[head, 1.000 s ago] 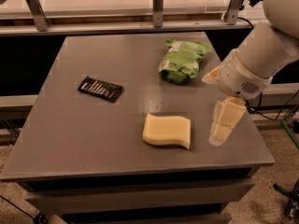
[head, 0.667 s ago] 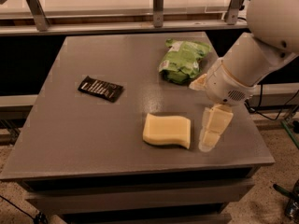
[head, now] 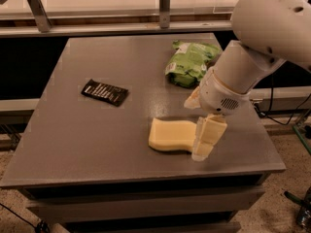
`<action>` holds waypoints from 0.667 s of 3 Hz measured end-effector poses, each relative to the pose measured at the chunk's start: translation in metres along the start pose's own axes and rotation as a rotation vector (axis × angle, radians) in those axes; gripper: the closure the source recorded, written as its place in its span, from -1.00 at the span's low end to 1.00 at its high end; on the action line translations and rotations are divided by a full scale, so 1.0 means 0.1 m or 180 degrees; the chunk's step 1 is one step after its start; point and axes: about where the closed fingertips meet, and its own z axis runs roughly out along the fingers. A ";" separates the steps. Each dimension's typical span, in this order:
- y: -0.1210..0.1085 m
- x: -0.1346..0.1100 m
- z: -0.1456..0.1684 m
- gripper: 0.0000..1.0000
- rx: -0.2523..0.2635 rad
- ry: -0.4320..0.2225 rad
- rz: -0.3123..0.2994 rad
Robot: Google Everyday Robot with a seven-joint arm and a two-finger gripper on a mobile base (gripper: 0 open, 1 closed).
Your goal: Pick sponge
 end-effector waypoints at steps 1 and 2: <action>0.02 -0.03 0.05 -0.19 -0.0069 -0.0035 0.0082; 0.03 0.00 0.07 0.27 -0.0115 -0.0112 0.0198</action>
Offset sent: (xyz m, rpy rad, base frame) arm -0.0033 -0.0022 -0.0107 0.0705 0.0940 -0.0870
